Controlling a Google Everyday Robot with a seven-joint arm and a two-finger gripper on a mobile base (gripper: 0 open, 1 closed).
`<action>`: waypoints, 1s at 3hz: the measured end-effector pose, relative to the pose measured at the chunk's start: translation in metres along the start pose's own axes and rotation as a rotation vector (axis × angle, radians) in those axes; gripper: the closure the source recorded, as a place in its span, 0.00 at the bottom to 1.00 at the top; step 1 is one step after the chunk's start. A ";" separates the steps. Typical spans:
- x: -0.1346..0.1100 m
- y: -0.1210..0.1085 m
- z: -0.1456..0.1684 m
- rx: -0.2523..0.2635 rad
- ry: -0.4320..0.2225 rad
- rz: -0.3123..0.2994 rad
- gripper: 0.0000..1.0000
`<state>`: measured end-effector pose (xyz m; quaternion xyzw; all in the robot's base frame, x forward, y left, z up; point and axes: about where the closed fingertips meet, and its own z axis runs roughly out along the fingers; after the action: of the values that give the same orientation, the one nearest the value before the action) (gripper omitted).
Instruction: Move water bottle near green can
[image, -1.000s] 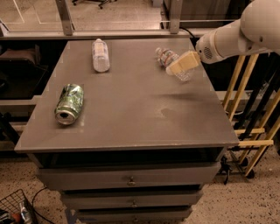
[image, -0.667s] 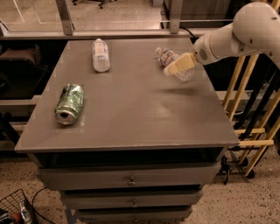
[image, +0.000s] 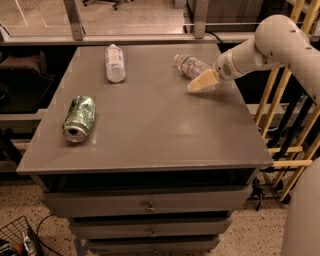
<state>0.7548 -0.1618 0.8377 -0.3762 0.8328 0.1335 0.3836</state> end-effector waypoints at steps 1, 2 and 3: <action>0.005 -0.003 0.006 -0.011 0.014 0.007 0.49; -0.002 0.002 -0.003 -0.002 0.012 -0.024 0.72; -0.027 0.025 -0.029 0.000 0.027 -0.135 0.95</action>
Offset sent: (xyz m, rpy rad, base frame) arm -0.0097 -0.0009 0.0239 -0.0460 -0.0402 0.0259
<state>0.7323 -0.1459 0.8756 -0.4331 0.8107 0.1021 0.3805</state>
